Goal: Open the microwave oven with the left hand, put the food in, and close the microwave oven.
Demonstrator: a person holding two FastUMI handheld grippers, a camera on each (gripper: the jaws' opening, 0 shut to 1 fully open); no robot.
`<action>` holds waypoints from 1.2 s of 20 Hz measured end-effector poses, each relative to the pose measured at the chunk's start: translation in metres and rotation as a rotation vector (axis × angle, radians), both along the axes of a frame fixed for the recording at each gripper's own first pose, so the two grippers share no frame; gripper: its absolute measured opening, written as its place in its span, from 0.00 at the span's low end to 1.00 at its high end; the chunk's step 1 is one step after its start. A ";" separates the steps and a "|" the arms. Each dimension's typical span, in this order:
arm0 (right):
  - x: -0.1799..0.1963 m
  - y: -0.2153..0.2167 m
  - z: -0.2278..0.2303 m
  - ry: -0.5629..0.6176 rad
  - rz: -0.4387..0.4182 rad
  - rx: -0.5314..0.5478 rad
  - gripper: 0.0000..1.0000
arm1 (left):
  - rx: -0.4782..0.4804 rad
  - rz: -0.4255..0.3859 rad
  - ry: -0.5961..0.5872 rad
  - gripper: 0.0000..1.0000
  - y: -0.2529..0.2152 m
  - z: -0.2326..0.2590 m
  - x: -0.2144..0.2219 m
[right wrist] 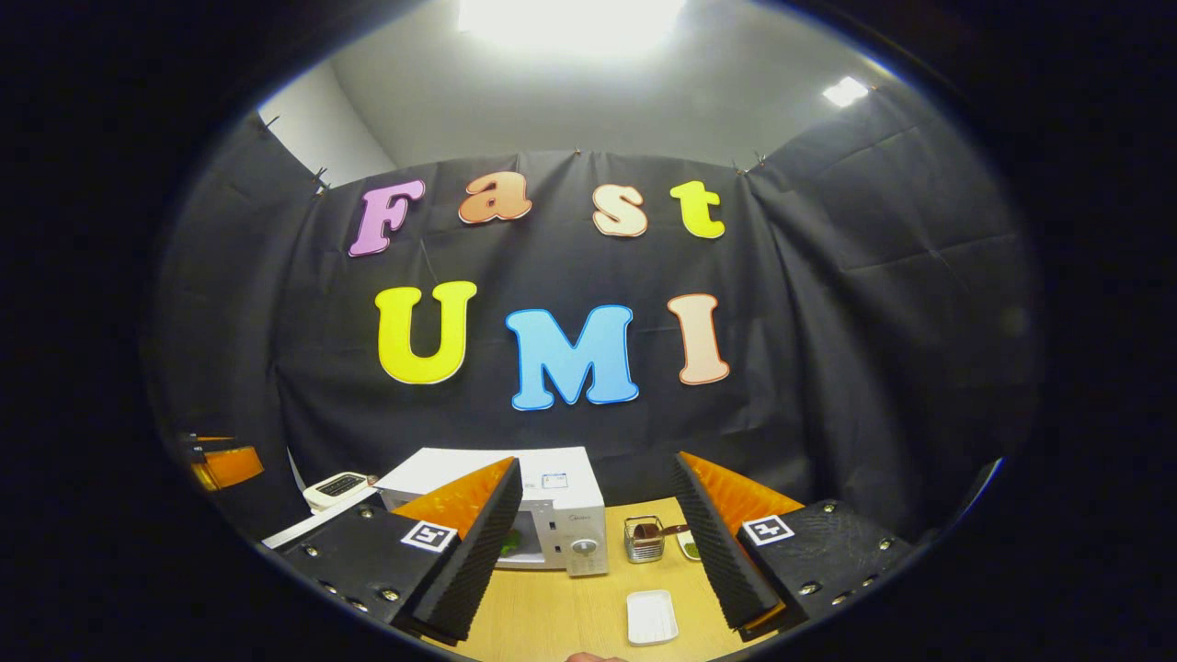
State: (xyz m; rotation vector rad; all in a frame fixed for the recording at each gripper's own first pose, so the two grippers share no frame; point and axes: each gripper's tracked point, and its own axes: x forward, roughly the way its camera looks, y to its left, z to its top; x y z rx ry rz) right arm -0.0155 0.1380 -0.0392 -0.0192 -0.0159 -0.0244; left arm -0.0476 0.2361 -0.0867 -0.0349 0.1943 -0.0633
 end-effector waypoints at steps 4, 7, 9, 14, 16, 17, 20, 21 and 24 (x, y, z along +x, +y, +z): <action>0.002 0.004 0.002 -0.009 0.028 -0.022 0.97 | 0.007 0.025 0.053 0.88 0.014 -0.017 -0.009; 0.011 0.005 0.002 -0.001 0.046 0.000 0.97 | 0.067 0.072 0.085 0.32 0.038 -0.026 -0.018; 0.017 0.003 0.000 0.008 0.045 0.009 0.97 | 0.075 0.069 0.113 0.07 0.044 -0.033 -0.027; 0.028 -0.004 0.000 0.015 0.042 0.045 0.97 | 0.123 0.148 0.177 0.09 0.090 -0.056 -0.054; 0.030 -0.006 -0.001 0.023 0.044 0.057 0.97 | 0.124 0.176 0.213 0.07 0.106 -0.074 -0.069; 0.031 -0.008 -0.001 0.024 0.046 0.063 0.97 | 0.121 0.189 0.224 0.07 0.113 -0.083 -0.073; 0.033 -0.013 -0.004 0.032 0.044 0.060 0.97 | 0.114 0.205 0.285 0.07 0.127 -0.118 -0.091; 0.034 -0.014 -0.006 0.036 0.043 0.056 0.97 | 0.111 0.209 0.310 0.07 0.129 -0.131 -0.098; 0.039 -0.012 -0.012 0.062 0.056 0.045 0.97 | 0.108 0.218 0.385 0.07 0.130 -0.163 -0.110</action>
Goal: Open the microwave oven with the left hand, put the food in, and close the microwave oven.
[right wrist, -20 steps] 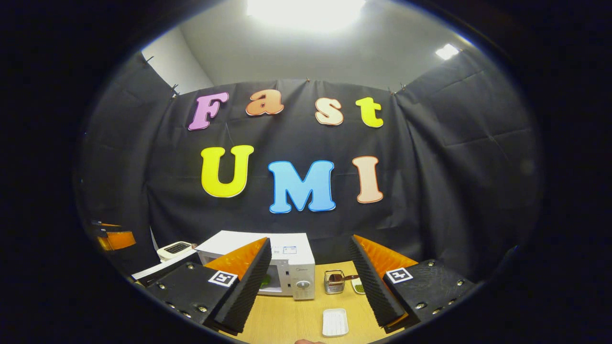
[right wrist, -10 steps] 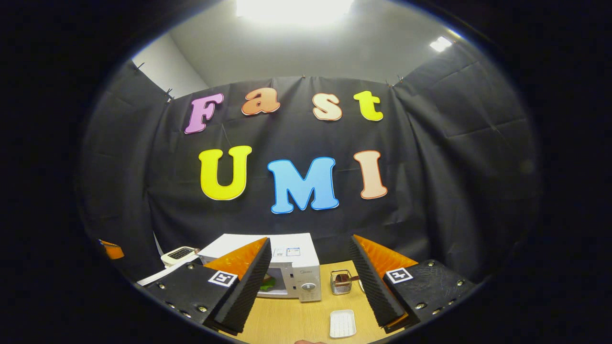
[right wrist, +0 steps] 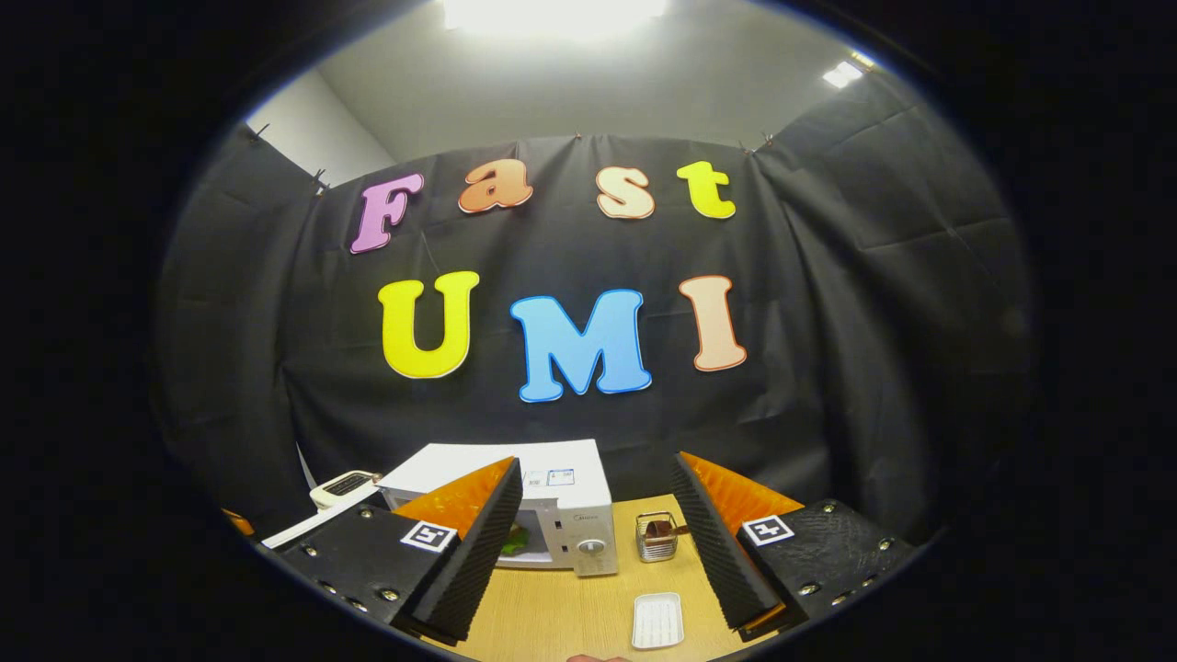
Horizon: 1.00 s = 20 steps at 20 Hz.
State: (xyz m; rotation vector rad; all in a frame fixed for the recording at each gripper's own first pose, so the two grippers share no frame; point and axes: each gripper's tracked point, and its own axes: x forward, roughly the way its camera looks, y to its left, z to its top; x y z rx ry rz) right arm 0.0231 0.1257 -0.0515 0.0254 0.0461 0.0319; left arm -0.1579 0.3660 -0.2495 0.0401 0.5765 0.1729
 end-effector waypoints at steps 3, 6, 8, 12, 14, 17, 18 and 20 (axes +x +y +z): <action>0.004 0.000 -0.001 0.005 0.010 -0.006 0.97 | -0.023 -0.028 0.032 0.07 -0.013 -0.012 -0.004; 0.007 0.001 -0.001 0.011 0.023 -0.010 0.97 | -0.036 -0.065 0.040 0.07 -0.029 -0.014 -0.001; 0.011 0.000 -0.003 0.012 0.033 -0.020 0.97 | -0.020 -0.055 0.041 0.07 -0.032 -0.016 0.001; 0.014 -0.003 0.004 -0.018 0.056 -0.023 0.97 | -0.040 -0.038 0.032 0.07 -0.055 -0.011 0.001; 0.020 -0.004 0.008 -0.037 0.068 -0.031 0.97 | -0.073 -0.054 0.033 0.07 -0.077 -0.011 0.004; 0.027 -0.010 0.011 -0.053 0.069 -0.048 0.97 | -0.106 -0.105 0.036 0.07 -0.114 -0.013 0.012; 0.029 -0.011 0.010 -0.054 0.069 -0.047 0.97 | -0.099 -0.122 0.040 0.09 -0.125 -0.015 0.015; 0.033 -0.016 0.008 -0.050 0.066 -0.047 0.97 | -0.074 -0.154 0.034 0.07 -0.144 -0.012 0.027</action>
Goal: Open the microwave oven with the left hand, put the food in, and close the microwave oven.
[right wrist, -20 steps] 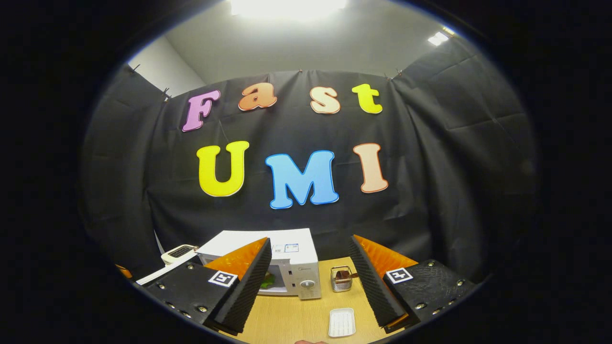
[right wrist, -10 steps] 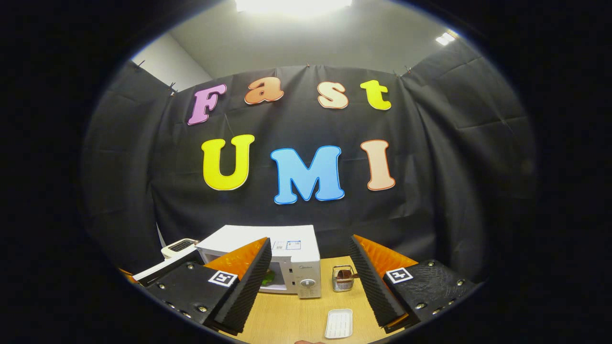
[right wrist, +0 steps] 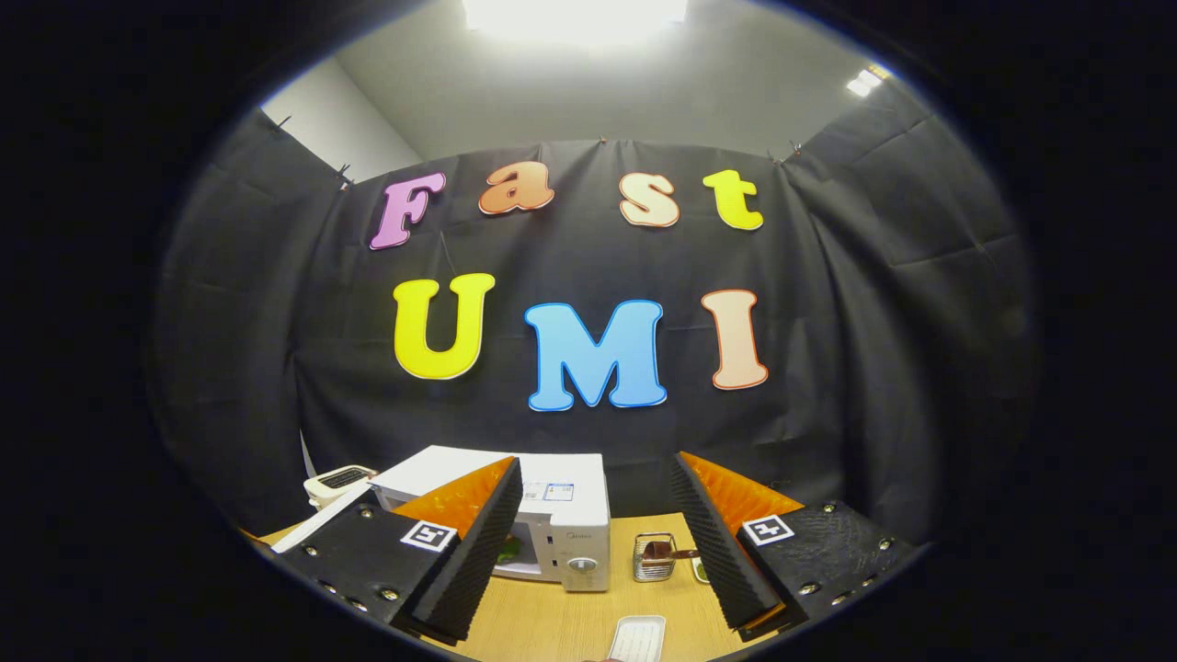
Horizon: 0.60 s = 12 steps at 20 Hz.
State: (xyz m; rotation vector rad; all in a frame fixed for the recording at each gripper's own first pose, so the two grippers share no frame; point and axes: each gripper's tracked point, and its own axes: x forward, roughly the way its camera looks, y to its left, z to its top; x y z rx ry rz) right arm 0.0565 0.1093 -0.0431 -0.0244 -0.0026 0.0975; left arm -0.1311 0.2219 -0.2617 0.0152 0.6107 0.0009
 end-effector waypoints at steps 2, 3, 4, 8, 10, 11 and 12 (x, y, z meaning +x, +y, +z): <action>0.003 -0.006 -0.001 0.005 -0.011 0.000 0.97 | -0.019 -0.044 -0.003 0.07 -0.026 0.000 0.010; 0.003 -0.007 -0.001 0.006 -0.009 0.002 0.97 | -0.029 -0.065 -0.005 0.07 -0.038 0.000 0.015; 0.003 -0.007 -0.001 0.005 -0.003 0.003 0.97 | -0.037 -0.084 -0.006 0.09 -0.048 -0.001 0.021; 0.008 -0.018 -0.001 0.002 -0.026 0.019 0.97 | -0.064 -0.116 -0.013 0.07 -0.076 -0.002 0.049; 0.009 -0.028 -0.003 0.007 -0.039 0.022 0.97 | -0.095 -0.129 -0.019 0.07 -0.089 -0.001 0.061; 0.010 -0.030 -0.004 0.010 -0.045 0.025 0.97 | -0.111 -0.133 -0.019 0.09 -0.095 -0.002 0.069; 0.011 -0.033 -0.005 0.013 -0.053 0.029 0.97 | -0.121 -0.133 -0.017 0.09 -0.099 -0.003 0.076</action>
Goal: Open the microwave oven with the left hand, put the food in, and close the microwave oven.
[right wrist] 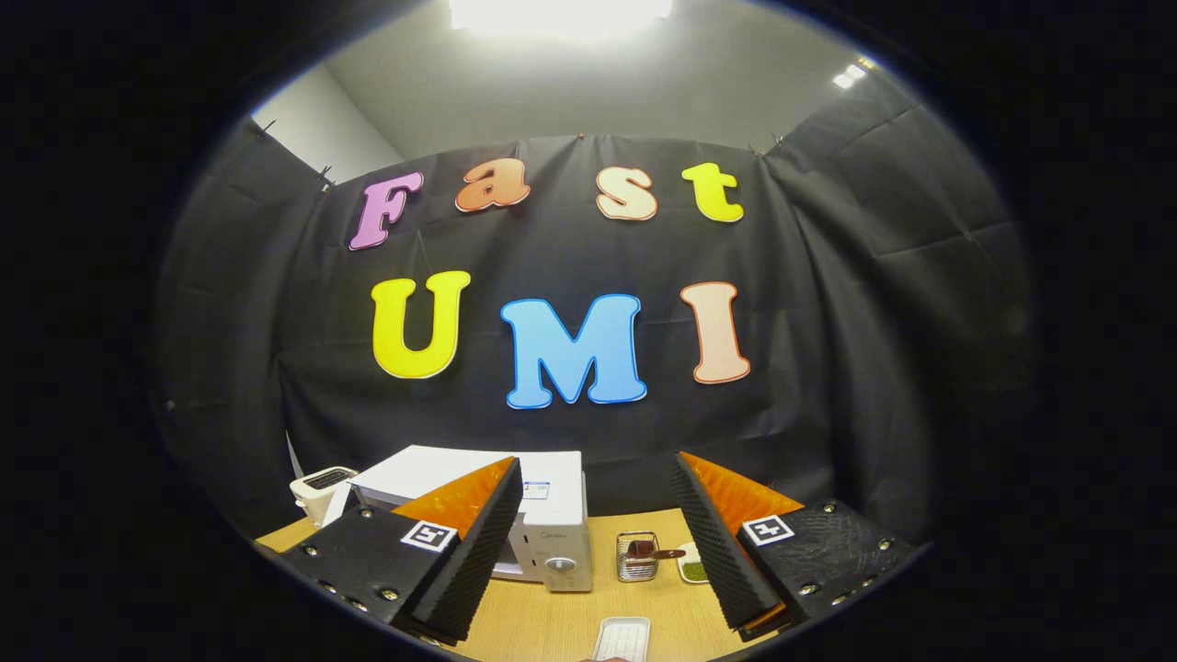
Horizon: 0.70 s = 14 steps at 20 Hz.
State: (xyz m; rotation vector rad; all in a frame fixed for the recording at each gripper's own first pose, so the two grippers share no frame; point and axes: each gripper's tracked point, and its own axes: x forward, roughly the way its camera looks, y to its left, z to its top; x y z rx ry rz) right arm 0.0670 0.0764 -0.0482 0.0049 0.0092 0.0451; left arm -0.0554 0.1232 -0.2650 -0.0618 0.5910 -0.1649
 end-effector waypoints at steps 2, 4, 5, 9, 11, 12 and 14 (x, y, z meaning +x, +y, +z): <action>0.000 -0.007 -0.003 0.010 -0.012 0.010 0.97 | -0.023 -0.011 0.000 0.07 -0.010 -0.002 0.014; 0.001 -0.013 -0.007 0.024 -0.018 0.020 0.97 | -0.041 -0.030 -0.001 0.09 -0.022 -0.003 0.024; 0.001 -0.015 -0.009 0.029 -0.019 0.023 0.97 | -0.046 -0.040 0.000 0.07 -0.027 -0.004 0.031; 0.000 -0.024 -0.007 0.028 -0.027 0.016 0.97 | -0.048 -0.090 0.001 0.07 -0.047 -0.008 0.053; 0.000 -0.030 -0.007 0.027 -0.037 0.006 1.00 | -0.020 -0.121 -0.006 0.05 -0.054 -0.010 0.063; 0.000 -0.033 -0.007 0.027 -0.041 0.001 0.97 | -0.014 -0.135 -0.008 0.07 -0.059 -0.010 0.068; 0.001 -0.039 -0.010 0.031 -0.045 -0.004 0.97 | -0.022 -0.159 -0.003 0.09 -0.069 -0.015 0.076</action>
